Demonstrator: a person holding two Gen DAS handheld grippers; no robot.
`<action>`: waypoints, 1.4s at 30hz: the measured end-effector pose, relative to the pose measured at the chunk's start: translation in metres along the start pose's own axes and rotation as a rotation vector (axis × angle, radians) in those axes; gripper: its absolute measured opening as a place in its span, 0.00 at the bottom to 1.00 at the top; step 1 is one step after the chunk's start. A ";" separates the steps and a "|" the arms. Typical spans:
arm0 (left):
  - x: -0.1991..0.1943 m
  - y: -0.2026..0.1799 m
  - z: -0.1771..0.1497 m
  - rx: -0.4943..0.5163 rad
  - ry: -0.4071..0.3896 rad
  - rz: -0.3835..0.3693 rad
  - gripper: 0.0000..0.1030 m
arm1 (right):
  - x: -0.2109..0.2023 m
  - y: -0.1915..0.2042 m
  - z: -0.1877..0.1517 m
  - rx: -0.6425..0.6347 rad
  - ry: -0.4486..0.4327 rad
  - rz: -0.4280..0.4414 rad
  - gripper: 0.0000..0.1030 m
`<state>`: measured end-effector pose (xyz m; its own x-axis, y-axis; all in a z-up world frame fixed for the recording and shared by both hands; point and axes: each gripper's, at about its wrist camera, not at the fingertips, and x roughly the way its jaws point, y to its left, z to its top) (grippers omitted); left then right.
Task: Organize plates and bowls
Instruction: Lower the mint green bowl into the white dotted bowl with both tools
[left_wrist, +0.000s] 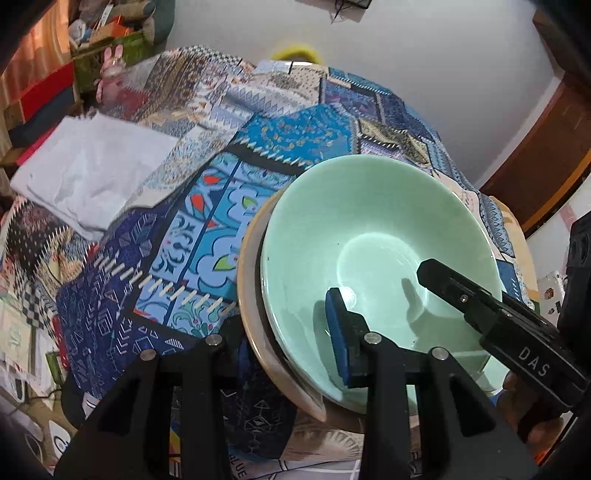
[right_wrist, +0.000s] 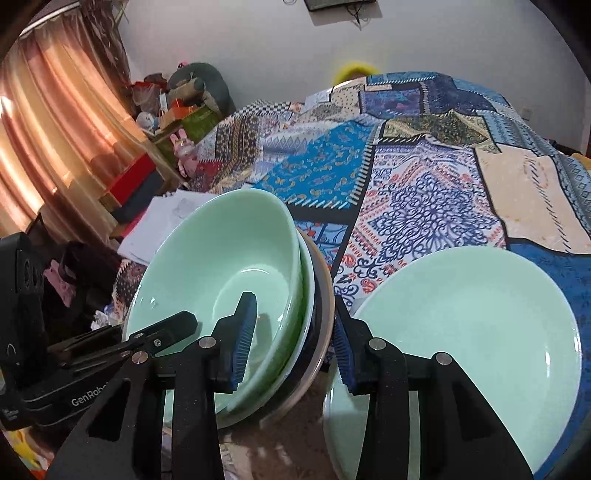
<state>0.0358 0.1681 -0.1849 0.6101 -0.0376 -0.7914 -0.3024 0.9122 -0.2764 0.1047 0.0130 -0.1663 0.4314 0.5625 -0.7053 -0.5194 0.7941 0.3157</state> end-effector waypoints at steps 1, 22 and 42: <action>-0.002 -0.003 0.001 0.005 -0.006 0.002 0.33 | -0.003 -0.001 0.001 0.002 -0.007 -0.004 0.35; -0.016 -0.083 0.015 0.127 -0.037 -0.115 0.33 | -0.074 -0.048 0.006 0.064 -0.130 -0.115 0.35; 0.015 -0.160 0.003 0.237 0.040 -0.140 0.33 | -0.102 -0.111 -0.017 0.182 -0.136 -0.157 0.35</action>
<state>0.0955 0.0231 -0.1514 0.6031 -0.1821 -0.7766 -0.0341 0.9668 -0.2532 0.1059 -0.1366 -0.1402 0.5975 0.4448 -0.6672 -0.3025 0.8956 0.3262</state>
